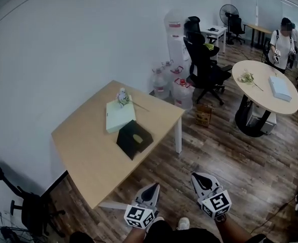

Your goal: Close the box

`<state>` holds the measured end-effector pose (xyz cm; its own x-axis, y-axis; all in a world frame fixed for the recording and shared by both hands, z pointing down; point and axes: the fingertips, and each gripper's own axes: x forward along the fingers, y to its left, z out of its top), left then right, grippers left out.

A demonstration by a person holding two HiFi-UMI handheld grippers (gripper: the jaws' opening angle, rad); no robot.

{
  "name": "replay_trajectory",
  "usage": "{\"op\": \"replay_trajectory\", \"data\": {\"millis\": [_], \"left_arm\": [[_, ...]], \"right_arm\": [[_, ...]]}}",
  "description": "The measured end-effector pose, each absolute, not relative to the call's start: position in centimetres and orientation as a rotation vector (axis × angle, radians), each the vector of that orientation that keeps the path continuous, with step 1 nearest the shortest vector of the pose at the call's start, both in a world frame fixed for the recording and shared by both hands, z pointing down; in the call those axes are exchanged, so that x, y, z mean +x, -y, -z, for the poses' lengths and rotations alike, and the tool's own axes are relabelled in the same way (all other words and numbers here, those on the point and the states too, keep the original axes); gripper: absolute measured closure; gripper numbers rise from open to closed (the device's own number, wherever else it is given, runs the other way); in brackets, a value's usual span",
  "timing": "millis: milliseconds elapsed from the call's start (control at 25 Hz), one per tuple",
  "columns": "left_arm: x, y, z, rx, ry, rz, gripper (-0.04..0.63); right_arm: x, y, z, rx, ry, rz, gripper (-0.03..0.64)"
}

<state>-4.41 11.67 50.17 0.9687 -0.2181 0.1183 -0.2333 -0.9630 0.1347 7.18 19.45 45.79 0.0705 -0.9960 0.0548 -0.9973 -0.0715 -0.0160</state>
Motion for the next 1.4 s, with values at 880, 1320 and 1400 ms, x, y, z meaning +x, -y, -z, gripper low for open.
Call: {"op": "replay_trajectory", "data": {"millis": [880,1320,1400], "left_arm": [[2.2,6.7,-50.4,2.893,0.562,-0.105,0.580],[2.1,15.3,-50.8,2.853,0.688,-0.080,0.580],[2.3,16.0,-51.0,2.849,0.702,-0.082,0.580]], "right_arm": [[12.7,1.4,-45.1,2.019,2.302,-0.074,0.604],[12.3,11.5,-45.3,1.882,2.366,-0.056,0.604],[12.0,12.5,-45.6,1.857,2.382,-0.063,0.604]]}}
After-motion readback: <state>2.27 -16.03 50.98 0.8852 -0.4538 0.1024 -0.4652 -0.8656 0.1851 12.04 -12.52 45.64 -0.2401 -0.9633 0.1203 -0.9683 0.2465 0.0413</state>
